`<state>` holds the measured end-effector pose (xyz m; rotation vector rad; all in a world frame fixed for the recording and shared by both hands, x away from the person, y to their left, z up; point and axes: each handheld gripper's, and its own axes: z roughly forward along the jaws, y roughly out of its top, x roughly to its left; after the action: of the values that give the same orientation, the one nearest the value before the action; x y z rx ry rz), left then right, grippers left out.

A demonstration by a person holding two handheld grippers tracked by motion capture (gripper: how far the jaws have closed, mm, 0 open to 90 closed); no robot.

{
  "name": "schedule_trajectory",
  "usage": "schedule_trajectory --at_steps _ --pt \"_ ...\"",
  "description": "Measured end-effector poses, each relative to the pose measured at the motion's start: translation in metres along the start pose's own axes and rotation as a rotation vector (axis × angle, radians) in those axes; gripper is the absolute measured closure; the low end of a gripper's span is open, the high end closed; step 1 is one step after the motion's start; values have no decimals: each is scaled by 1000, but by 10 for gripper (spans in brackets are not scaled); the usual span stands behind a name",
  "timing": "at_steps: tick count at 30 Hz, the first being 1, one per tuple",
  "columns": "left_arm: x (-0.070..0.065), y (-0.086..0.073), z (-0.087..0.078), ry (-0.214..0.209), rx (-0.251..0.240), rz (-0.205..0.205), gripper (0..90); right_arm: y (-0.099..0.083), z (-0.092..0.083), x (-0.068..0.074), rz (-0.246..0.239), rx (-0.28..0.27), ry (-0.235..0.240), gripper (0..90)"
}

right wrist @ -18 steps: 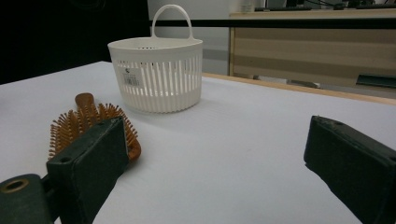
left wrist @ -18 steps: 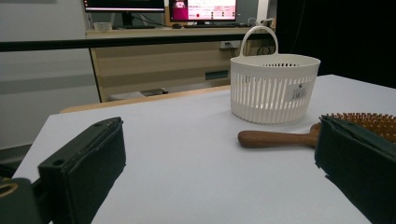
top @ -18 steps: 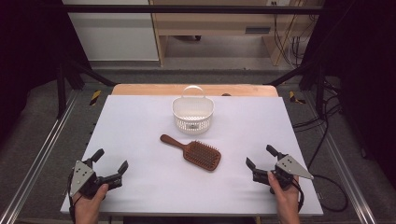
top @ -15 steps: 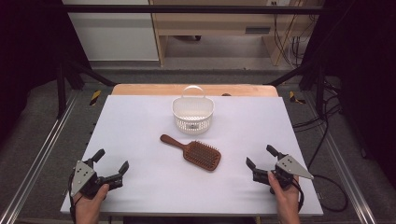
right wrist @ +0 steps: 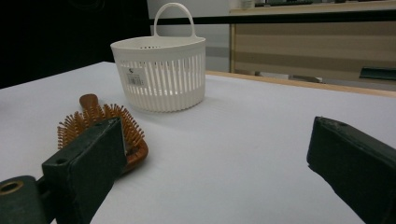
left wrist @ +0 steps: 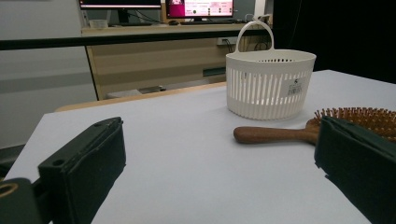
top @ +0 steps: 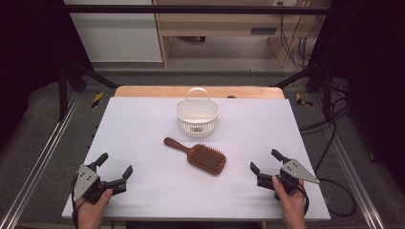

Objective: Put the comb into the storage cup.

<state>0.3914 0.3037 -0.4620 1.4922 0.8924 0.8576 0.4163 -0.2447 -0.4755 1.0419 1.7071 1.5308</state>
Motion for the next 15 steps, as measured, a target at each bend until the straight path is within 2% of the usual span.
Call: schedule_trajectory --at_steps 15 --pt "-1 0 0 -3 3 1 22 2 1 10 7 8 15 41"
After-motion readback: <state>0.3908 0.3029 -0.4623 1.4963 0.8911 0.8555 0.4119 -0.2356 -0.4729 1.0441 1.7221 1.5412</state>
